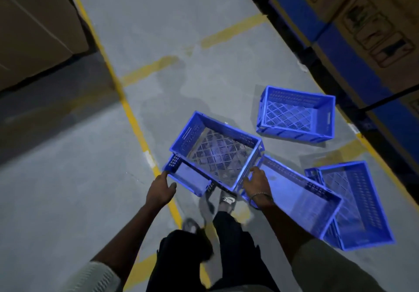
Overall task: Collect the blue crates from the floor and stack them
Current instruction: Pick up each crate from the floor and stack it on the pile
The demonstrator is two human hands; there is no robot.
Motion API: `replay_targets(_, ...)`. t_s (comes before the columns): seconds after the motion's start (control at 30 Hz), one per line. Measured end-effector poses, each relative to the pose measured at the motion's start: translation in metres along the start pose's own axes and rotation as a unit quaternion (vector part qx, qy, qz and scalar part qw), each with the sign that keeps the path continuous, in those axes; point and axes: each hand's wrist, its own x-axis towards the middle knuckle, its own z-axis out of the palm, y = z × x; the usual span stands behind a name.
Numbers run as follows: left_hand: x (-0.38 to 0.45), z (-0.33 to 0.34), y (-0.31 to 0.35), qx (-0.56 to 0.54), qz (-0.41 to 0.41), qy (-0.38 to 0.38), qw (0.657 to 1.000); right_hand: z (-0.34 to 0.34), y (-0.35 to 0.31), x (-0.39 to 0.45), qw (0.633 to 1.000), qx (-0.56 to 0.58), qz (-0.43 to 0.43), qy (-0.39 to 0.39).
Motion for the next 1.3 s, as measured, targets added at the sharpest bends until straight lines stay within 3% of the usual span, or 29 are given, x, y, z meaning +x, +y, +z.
replay_targets(0.07, 0.038, -0.003, 0.0, -0.001, 0.01, -0.012, 1.0, 0.015, -0.001, 0.024, 1.0, 0.002, 0.022, 0.002)
replay_targets(0.17, 0.103, 0.004, -0.009, -0.007, 0.011, -0.042, 0.999, 0.053, 0.018, 0.071, 0.997, 0.012, 0.043, 0.063)
replay_targets(0.37, 0.237, 0.033, -0.04, 0.045, 0.004, -0.11, 0.993, 0.109, 0.041, 0.138, 0.987, 0.039, 0.137, 0.075)
replay_targets(0.5, 0.308, 0.05, -0.051, 0.046, 0.006, -0.091, 0.995, 0.151, 0.052, 0.167, 0.984, 0.067, 0.144, 0.079)
replay_targets(0.63, 0.372, 0.069, -0.066, 0.065, 0.005, -0.069, 0.996, 0.177, 0.057, 0.19, 0.973, 0.084, 0.159, 0.141)
replay_targets(1.07, 0.48, 0.134, -0.08, 0.02, -0.031, -0.036, 0.999, 0.227, 0.094, 0.213, 0.935, 0.065, 0.168, 0.306)
replay_targets(1.2, 0.492, 0.141, -0.084, 0.03, -0.023, 0.016, 0.999, 0.233, 0.104, 0.217, 0.936, 0.05, 0.156, 0.312)
replay_targets(1.3, 0.491, 0.134, -0.087, 0.053, -0.007, 0.009, 0.999, 0.228, 0.108, 0.218, 0.94, 0.047, 0.152, 0.301)
